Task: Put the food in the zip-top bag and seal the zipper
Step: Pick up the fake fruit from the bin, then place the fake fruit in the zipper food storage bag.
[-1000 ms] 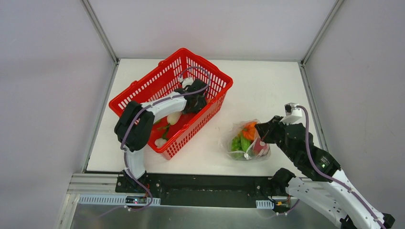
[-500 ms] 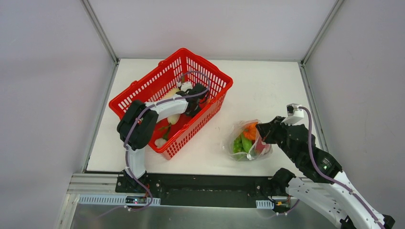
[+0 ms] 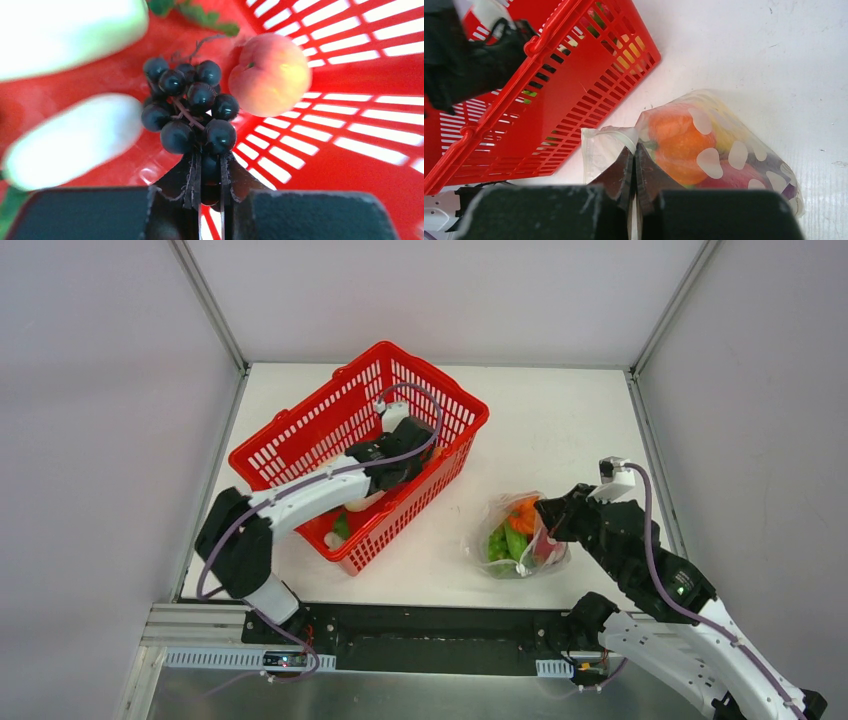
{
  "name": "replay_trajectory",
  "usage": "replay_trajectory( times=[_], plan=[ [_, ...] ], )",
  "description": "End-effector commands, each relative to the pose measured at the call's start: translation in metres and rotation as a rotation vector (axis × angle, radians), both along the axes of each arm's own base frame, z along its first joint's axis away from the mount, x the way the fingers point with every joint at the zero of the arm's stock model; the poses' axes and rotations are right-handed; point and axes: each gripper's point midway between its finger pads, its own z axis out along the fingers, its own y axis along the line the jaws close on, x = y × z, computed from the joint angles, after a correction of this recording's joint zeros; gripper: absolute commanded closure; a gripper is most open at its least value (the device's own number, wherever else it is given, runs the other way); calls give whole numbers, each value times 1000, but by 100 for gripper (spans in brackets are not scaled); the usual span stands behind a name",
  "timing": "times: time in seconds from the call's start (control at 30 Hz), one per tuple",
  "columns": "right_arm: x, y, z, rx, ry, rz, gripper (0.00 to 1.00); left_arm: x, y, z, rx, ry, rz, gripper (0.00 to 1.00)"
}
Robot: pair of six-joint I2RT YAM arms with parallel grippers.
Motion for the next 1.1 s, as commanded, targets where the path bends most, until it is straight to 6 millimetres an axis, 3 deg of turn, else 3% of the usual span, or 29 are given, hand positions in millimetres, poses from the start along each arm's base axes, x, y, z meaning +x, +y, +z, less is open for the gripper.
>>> replay_trajectory(
  times=[0.0,0.3,0.57,0.73,0.87,1.07],
  plan=[
    [2,14,21,78,-43,40,100,-15,5,65,-10,-121,-95,100],
    [3,20,22,97,-43,52,100,-46,15,107,-81,-183,-211,100],
    [1,23,22,114,-39,69,100,-81,36,140,-199,-285,-263,100],
    [1,27,23,133,-41,77,100,-107,33,179,-315,-394,-385,100],
    [2,29,23,142,-44,85,100,-122,41,197,-326,-413,-420,100],
    [2,31,23,143,-40,88,100,-146,21,217,-410,-417,-575,100]
  ],
)
